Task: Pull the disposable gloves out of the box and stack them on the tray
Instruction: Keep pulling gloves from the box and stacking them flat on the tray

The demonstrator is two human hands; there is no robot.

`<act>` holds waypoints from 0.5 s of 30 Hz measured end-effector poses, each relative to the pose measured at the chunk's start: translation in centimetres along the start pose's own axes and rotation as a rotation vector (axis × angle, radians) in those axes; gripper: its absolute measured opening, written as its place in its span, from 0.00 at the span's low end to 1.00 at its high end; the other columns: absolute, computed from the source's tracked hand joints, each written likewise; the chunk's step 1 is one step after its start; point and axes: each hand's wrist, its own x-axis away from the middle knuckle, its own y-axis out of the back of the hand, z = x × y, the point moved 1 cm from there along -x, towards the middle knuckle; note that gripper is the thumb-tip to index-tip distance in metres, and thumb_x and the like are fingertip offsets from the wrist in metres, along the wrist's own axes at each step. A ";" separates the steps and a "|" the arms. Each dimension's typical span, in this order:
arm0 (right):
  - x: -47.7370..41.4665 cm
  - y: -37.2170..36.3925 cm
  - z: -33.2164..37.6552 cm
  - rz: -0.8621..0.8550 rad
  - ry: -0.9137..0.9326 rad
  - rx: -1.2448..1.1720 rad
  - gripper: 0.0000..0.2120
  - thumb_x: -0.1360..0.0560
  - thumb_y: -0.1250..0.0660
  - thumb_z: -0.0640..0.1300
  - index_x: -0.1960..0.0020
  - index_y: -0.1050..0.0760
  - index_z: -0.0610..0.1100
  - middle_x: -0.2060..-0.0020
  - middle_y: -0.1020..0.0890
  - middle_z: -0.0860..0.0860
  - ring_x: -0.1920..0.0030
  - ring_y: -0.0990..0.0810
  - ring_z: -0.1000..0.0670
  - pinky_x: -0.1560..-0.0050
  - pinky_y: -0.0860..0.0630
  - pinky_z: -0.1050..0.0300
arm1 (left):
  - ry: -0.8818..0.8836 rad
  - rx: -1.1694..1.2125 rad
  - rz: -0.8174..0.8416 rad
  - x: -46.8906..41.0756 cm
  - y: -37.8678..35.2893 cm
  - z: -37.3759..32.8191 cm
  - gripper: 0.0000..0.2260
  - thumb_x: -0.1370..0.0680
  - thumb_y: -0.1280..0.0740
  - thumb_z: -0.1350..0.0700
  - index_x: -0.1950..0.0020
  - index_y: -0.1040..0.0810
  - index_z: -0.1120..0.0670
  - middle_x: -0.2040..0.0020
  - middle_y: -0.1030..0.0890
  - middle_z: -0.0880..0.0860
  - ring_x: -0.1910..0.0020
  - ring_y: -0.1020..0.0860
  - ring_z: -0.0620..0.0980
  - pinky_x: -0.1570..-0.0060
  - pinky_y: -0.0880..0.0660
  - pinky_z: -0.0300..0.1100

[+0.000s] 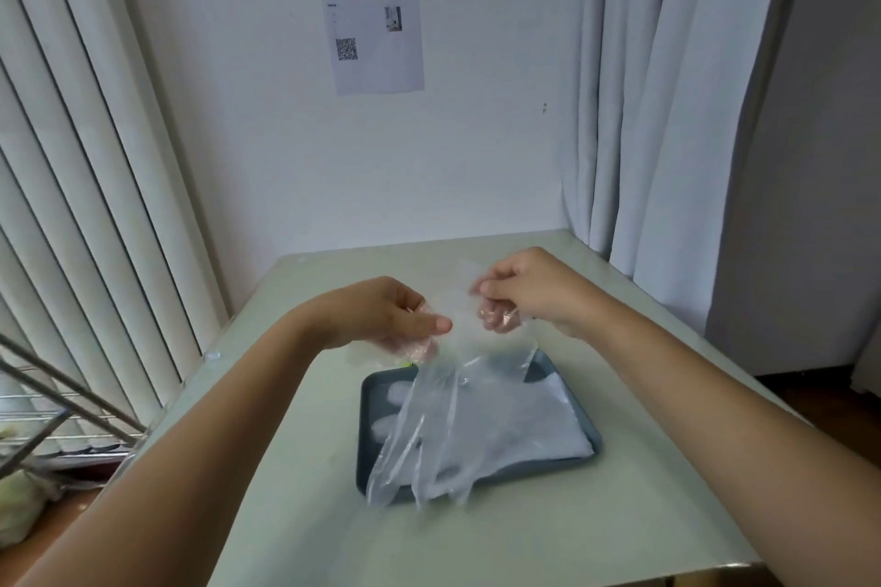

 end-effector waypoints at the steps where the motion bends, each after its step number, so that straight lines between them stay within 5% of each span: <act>1: 0.0 0.5 -0.3 0.018 -0.027 -0.026 0.07 0.21 0.39 0.33 0.55 0.23 0.35 0.68 0.21 0.42 0.73 0.22 0.50 0.70 0.21 0.60 | 0.024 0.005 0.081 -0.1 0.0 0.7 0.17 0.28 0.28 0.47 0.55 0.19 0.62 0.57 0.15 0.53 0.59 0.18 0.45 0.52 0.23 0.35; 5: -0.3 2.5 -1.5 0.015 -0.154 -0.167 0.08 0.21 0.38 0.36 0.55 0.22 0.36 0.72 0.18 0.46 0.73 0.18 0.52 0.72 0.22 0.62 | 0.104 0.231 0.191 -0.9 0.0 3.0 0.03 0.26 0.29 0.60 0.56 0.16 0.58 0.55 0.15 0.58 0.55 0.16 0.51 0.51 0.21 0.40; 10: -0.8 3.2 -4.1 0.025 -0.389 -0.431 0.07 0.22 0.39 0.33 0.52 0.23 0.32 0.68 0.16 0.44 0.72 0.17 0.52 0.73 0.21 0.62 | 0.220 0.642 0.166 -2.9 0.0 5.1 0.07 0.26 0.35 0.57 0.52 0.23 0.60 0.54 0.16 0.59 0.58 0.17 0.53 0.51 0.19 0.45; 15: -1.5 3.2 -5.9 0.014 -0.449 -0.678 0.09 0.21 0.42 0.32 0.54 0.23 0.31 0.66 0.16 0.41 0.71 0.16 0.50 0.71 0.20 0.62 | 0.285 0.646 0.267 -4.8 -2.2 6.1 0.22 0.28 0.36 0.44 0.43 0.24 0.60 0.53 0.16 0.58 0.57 0.17 0.53 0.58 0.20 0.43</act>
